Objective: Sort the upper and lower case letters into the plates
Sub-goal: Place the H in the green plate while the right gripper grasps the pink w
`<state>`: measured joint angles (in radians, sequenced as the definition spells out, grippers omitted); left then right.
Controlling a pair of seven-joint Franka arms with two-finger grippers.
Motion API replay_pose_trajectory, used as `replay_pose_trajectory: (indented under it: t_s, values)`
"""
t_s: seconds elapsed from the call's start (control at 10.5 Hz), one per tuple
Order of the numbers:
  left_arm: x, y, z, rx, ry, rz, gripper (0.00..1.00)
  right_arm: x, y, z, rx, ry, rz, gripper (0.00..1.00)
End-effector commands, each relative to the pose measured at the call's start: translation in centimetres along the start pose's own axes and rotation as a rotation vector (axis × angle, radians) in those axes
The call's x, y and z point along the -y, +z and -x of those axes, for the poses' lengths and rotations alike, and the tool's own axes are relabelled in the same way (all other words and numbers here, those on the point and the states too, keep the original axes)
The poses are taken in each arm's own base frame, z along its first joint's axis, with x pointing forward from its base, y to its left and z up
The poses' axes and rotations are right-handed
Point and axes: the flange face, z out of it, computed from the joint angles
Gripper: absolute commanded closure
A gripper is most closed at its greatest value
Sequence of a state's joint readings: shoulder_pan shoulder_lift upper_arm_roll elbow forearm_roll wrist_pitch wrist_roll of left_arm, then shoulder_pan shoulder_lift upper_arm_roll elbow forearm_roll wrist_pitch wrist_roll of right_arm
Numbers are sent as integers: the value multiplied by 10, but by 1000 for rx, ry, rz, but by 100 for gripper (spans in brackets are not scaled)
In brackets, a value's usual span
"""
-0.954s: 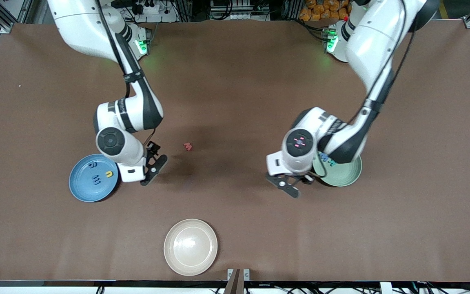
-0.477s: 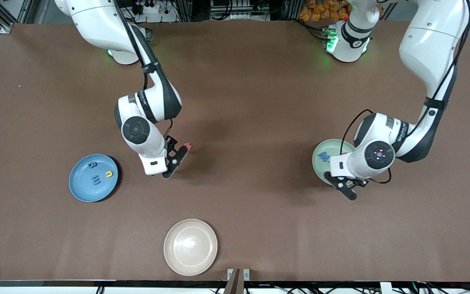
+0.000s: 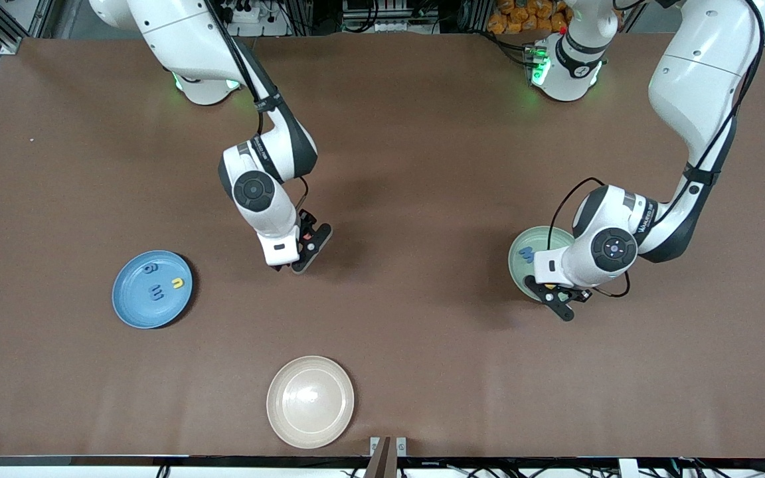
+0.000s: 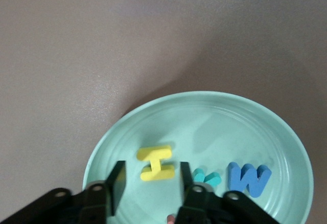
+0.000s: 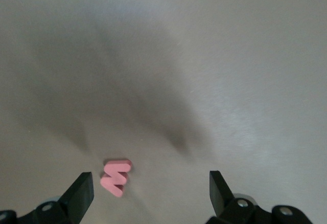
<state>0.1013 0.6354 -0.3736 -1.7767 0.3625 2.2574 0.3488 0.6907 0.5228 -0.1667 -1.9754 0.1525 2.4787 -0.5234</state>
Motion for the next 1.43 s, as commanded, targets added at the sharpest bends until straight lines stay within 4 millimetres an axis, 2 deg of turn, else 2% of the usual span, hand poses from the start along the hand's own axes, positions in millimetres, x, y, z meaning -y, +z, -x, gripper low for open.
replay_pose_trajectory:
  t_s: [0.0, 0.1, 0.19, 0.38, 0.57, 0.67, 0.76, 0.86, 0.95, 1.14, 1.24, 1.34]
  values:
    - [0, -7, 2, -13, 9, -6, 0, 9, 17, 26, -19, 47, -6, 0]
    - [0, -9, 3, -12, 8, -6, 0, 15, 21, 29, -8, 84, -12, 0]
    - [2, -20, 2, -19, 1, -18, 0, 29, 26, 28, -4, 113, -22, 0]
    - [10, -44, 7, -13, -27, -37, 0, 37, 31, 29, -25, 151, -13, 0]
    - [41, -69, 15, -41, -84, -48, 0, 37, 35, 30, -33, 153, -6, 0]
    - [47, -85, 11, -43, -108, -57, 0, 36, 35, 31, -33, 153, -6, 0]
    - [56, -89, 9, -46, -150, -56, 0, 36, 35, 31, -32, 152, -6, 4]
    - [62, -91, 11, -50, -232, -60, 0, 36, 34, 31, -32, 153, -6, 65]
    - [69, -102, 10, -72, -287, -69, 0, 36, 34, 32, -31, 153, -7, 100]
    - [88, -127, 16, -117, -424, -62, 0, 36, 31, 31, -30, 153, -9, 100]
    - [97, -149, 22, -162, -549, -27, 0, 35, 26, 30, -36, 155, -8, 100]
    - [93, -171, 25, -179, -625, -13, 0, 31, 18, 30, -50, 162, -6, 100]
